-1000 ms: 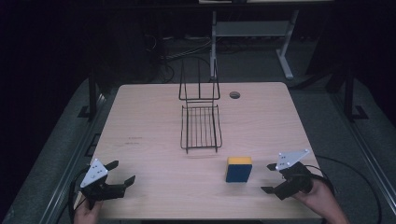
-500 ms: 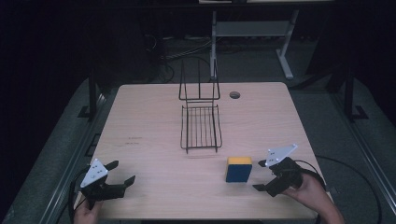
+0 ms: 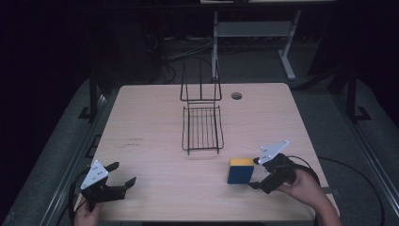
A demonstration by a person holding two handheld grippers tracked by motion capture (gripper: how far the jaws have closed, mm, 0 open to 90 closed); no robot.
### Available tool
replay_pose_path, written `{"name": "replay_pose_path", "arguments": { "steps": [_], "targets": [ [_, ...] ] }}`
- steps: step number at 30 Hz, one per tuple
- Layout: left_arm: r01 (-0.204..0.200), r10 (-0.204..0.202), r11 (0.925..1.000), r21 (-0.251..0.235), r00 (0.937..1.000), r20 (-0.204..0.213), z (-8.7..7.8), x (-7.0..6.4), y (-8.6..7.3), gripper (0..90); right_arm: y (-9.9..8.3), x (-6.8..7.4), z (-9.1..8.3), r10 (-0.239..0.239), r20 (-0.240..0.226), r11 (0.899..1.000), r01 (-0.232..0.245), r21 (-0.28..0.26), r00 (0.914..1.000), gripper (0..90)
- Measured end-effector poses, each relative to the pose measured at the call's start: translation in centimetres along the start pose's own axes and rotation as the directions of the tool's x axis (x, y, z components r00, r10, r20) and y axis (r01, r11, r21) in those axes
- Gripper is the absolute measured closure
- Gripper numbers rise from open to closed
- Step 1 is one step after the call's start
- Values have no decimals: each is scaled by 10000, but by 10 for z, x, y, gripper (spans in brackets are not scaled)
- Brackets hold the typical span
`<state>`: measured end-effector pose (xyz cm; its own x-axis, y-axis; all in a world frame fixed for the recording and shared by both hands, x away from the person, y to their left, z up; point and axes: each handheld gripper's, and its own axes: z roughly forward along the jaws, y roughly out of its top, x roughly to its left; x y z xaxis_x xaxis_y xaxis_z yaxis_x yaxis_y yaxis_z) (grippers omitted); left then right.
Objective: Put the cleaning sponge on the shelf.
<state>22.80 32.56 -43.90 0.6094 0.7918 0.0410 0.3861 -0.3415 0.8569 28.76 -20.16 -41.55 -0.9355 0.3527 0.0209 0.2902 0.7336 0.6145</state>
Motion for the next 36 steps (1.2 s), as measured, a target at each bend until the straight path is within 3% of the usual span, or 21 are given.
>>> {"name": "replay_pose_path", "arguments": {
  "steps": [10,20,29,34,36],
  "targets": [
    [-41,41,10000,-19,10000,-14,-1,0,0,141,11,-3,6,-179,-137,9998,179,23,9997,151],
    [-63,63,10000,-12,10000,-18,-1,0,1,141,14,-4,10,-273,-212,9996,271,-97,9994,238],
    [-39,39,10000,-24,10000,-6,0,-1,1,141,17,-4,11,-322,-215,9994,319,-167,9992,360],
    [-77,77,10000,-6,10000,-35,-1,0,1,141,18,-3,13,-481,-490,9988,476,-124,9976,506],
    [-66,66,10000,-2,10000,-27,-1,0,1,141,18,-3,13,-514,-525,9986,506,-162,9973,520]
  ]
}}
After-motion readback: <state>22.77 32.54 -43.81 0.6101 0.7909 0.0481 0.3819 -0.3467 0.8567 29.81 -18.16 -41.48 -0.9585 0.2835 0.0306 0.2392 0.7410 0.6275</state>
